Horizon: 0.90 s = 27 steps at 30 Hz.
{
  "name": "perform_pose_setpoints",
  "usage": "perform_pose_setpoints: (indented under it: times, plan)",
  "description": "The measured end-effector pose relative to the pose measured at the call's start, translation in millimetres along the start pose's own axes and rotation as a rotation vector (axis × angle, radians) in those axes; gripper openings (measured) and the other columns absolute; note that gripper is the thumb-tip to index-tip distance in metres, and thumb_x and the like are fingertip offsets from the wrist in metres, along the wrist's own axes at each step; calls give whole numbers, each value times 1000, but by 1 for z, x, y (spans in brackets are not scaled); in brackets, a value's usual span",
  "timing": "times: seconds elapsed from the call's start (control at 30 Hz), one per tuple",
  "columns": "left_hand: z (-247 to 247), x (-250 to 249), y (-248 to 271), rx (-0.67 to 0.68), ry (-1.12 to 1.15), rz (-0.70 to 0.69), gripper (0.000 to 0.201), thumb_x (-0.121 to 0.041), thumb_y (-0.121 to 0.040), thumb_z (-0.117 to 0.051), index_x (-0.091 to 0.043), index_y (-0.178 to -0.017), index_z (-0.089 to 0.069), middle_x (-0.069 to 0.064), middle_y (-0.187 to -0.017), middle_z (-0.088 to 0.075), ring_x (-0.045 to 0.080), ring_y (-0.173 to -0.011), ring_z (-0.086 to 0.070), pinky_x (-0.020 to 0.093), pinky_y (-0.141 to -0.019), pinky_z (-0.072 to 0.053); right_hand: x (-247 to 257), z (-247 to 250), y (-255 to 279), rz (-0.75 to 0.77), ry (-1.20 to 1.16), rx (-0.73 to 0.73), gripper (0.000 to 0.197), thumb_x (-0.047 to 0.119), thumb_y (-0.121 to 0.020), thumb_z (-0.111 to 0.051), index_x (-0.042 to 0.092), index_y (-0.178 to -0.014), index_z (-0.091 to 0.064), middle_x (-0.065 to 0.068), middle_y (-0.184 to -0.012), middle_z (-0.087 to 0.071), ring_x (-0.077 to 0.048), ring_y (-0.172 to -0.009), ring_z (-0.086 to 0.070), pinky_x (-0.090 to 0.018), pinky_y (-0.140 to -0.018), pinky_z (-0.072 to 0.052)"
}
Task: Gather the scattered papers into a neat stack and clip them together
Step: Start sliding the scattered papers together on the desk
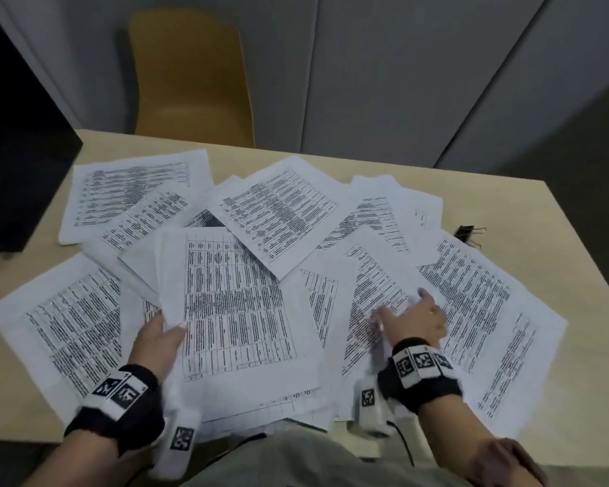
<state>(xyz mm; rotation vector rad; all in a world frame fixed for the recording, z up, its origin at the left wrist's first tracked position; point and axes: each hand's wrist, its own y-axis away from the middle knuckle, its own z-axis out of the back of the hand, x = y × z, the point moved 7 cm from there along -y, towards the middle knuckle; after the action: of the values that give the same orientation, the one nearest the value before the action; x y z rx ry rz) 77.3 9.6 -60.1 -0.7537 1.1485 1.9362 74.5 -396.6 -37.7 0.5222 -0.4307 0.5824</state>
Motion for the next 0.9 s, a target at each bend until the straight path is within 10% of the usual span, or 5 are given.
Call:
perform_pose_setpoints:
  times: [0.13, 0.37, 0.57, 0.9]
  plan:
    - [-1, 12, 0, 19, 35, 28, 19, -13, -94, -50, -12, -112, -55, 9, -119, -59, 22, -102, -52, 37, -93, -38, -3, 9, -8, -112, -165, 1, 94, 22, -75, -74, 19, -146, -12, -22, -148, -16, -42, -132, -26, -51, -106, -29]
    - [-5, 20, -4, 74, 123, 45, 9, -13, -91, -56, -18, -99, -58, 6, -103, -63, 24, -94, -58, 29, -74, -43, -5, 3, -6, -4, -444, -90, 94, 2, -75, -71, 28, -145, -15, -17, -136, -40, -30, -112, -53, -39, -90, -45]
    - [-5, 21, -4, 76, 129, 37, 7, -17, -91, -57, -23, -90, -60, 1, -97, -64, 24, -92, -58, 35, -80, -44, -5, 1, -6, -103, -284, -60, 95, 21, -75, -74, 17, -146, -11, -23, -144, -34, -39, -132, -33, -51, -105, -31]
    - [-4, 16, -1, 62, 114, -10, 7, -17, -92, -55, -16, -98, -58, -3, -94, -62, 19, -89, -56, 33, -78, -42, 9, 4, 4, 184, -448, -166, 60, 4, -78, -66, 23, -130, -42, 1, -118, -56, -17, -111, -53, -35, -98, -45]
